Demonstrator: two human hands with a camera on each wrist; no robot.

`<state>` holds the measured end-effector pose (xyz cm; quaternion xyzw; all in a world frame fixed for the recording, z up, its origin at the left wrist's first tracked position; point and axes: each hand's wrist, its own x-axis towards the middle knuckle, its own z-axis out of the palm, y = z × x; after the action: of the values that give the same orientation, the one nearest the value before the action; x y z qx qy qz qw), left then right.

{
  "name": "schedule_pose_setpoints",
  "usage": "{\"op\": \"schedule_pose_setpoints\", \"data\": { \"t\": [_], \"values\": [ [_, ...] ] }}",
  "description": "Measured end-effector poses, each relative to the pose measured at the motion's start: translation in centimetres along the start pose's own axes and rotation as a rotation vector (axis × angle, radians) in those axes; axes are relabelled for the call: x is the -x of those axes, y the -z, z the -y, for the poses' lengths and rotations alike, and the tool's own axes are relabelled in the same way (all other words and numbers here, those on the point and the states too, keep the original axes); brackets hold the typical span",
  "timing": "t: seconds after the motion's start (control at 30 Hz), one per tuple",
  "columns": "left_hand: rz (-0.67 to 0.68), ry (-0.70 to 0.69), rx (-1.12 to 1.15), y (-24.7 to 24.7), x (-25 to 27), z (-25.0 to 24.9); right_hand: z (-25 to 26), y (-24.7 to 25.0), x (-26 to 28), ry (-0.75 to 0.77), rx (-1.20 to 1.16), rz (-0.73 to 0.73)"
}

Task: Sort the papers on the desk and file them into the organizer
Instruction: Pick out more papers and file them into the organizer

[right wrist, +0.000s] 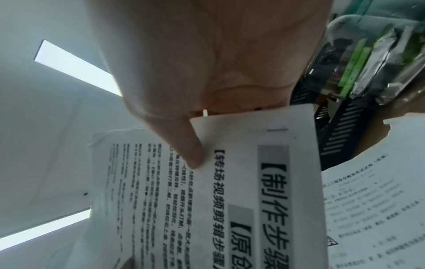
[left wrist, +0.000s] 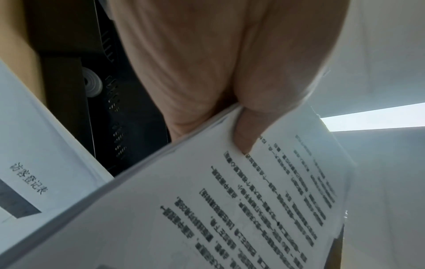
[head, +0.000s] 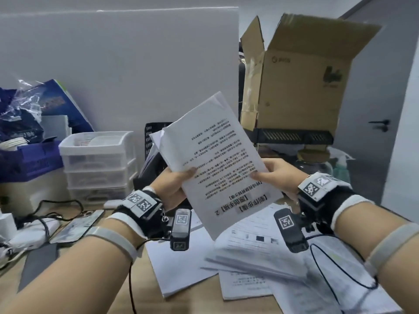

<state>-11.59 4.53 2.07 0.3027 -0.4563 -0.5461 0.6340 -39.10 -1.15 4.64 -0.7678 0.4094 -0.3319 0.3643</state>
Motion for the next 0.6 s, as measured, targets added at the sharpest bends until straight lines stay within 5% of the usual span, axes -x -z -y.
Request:
{"op": "schedule_pose_setpoints", "data": {
  "t": [0.2,0.37,0.47,0.6],
  "values": [
    [-0.125,0.015,-0.151,0.9,-1.1,0.5,0.1,1.1,0.2,0.003,0.299,-0.128],
    [-0.567,-0.208,-1.037,1.4,-1.8,-2.7,2.1,2.5,0.3,-0.061,0.695,-0.297],
    [-0.336,-0.4,-1.381,-1.3,-1.4,-4.0,4.1,1.8,0.1,0.056,0.916,-0.325],
    [0.122,-0.067,-1.597,-5.4,-1.1,-3.3,6.4,0.0,-0.4,0.313,0.937,-0.346]
  ]
}}
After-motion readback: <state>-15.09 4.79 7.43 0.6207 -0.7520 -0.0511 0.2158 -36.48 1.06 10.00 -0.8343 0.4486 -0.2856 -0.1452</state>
